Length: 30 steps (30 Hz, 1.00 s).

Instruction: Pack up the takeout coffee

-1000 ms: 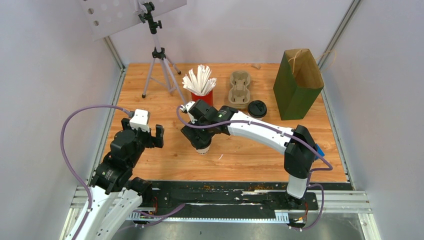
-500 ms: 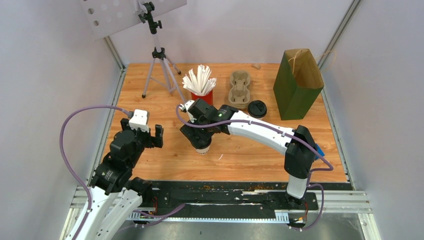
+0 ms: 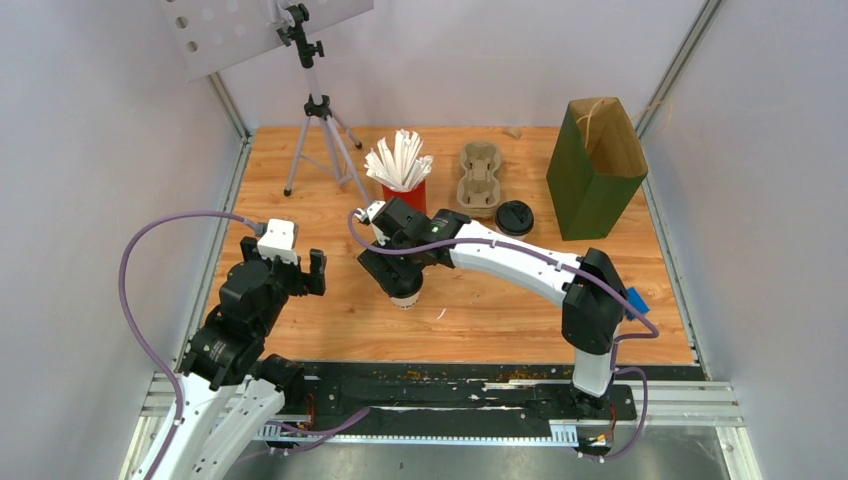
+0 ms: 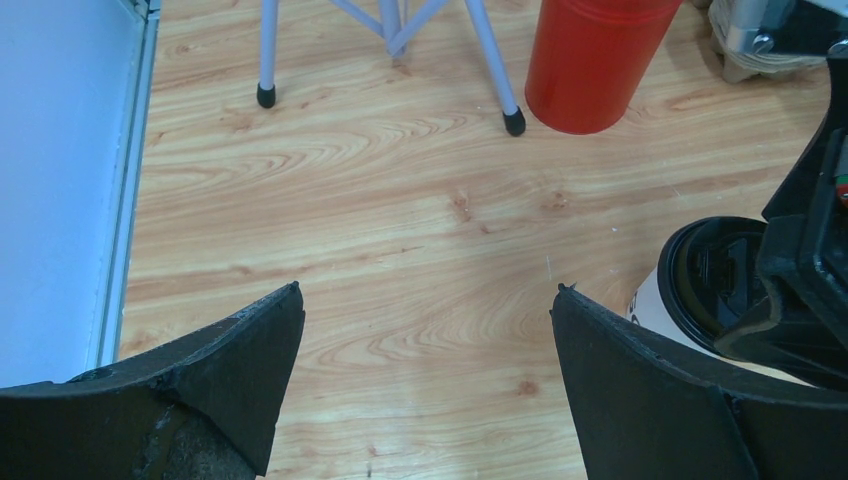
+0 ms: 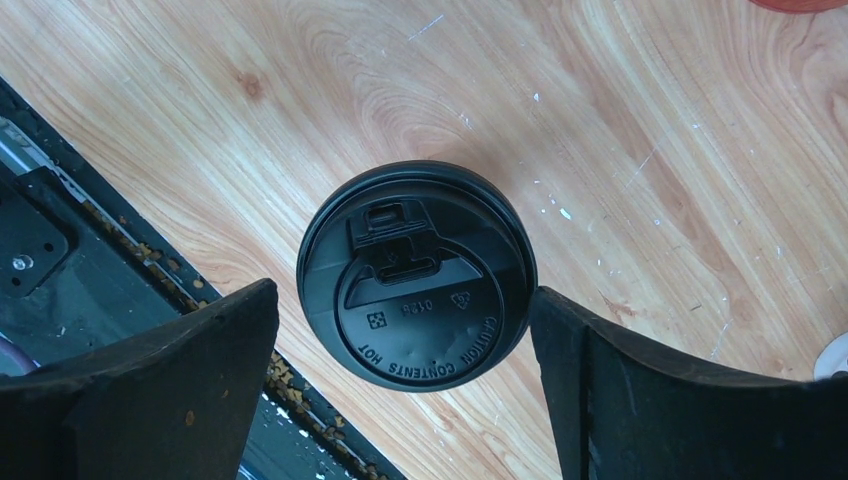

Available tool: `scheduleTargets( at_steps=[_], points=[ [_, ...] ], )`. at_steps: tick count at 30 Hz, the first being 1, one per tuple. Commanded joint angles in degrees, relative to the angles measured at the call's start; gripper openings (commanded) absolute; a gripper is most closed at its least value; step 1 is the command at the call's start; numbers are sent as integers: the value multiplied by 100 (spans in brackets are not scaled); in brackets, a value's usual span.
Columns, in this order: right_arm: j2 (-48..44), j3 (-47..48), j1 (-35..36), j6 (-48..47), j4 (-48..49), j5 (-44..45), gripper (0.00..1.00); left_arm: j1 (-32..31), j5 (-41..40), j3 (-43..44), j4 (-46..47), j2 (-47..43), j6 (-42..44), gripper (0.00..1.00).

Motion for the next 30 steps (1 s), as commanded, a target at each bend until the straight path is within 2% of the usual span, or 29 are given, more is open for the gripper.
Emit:
scheduleTargets(
  at_steps=[1,10,17,30],
  points=[
    [81,-12,36,-16,104,85,95,-14,-77,-8,203,-32,89,100],
    [144,-92,54,-4,26,180,89,-12,-94,-8,196,-17,89,100],
    [150,-200,87,4,-57,377,79,-12,-113,-8,176,-17,89,100],
    [99,-349,252,48,-113,766,78,-12,-169,0,150,-26,89,100]
  ],
)
